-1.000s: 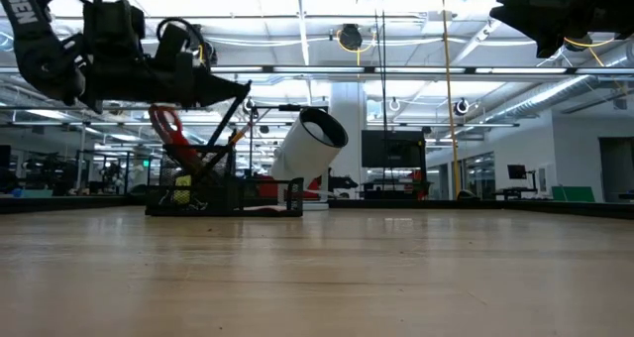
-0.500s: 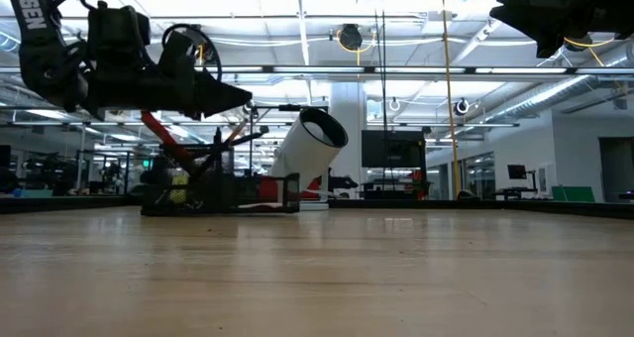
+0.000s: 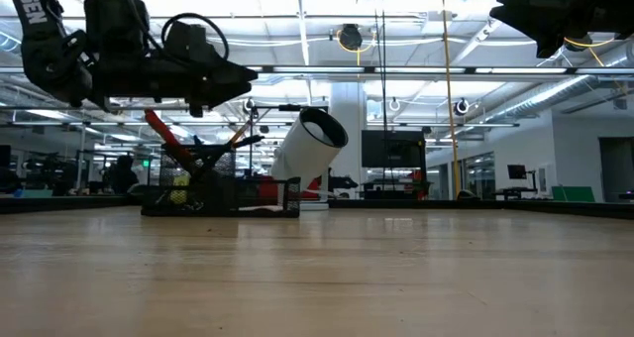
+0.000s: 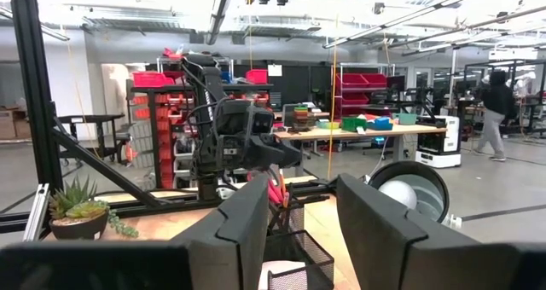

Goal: Pick and place office supplies into organizer
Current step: Return to Home Position

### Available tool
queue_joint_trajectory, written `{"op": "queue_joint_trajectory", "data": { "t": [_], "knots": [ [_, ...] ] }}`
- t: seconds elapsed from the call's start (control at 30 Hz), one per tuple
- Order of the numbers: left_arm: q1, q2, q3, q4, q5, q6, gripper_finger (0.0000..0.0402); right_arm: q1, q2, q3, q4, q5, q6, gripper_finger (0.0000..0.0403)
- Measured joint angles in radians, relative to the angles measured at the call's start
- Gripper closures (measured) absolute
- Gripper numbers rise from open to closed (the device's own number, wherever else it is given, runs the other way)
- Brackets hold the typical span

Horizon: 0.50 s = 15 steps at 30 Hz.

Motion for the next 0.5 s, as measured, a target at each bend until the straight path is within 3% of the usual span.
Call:
{"op": "queue_joint_trajectory", "data": {
  "t": [0.2, 0.5],
  "knots": [
    [-0.129, -0.031, 0.040, -0.176, -0.090, -0.069, 0.0235, 0.000, 0.000, 0.000, 0.000, 0.000, 0.000, 0.0273],
    [-0.413, -0.184, 0.054, -0.276, -0.016, -0.050, 0.0252, 0.000, 0.000, 0.000, 0.000, 0.000, 0.000, 0.0273]
  ]
}}
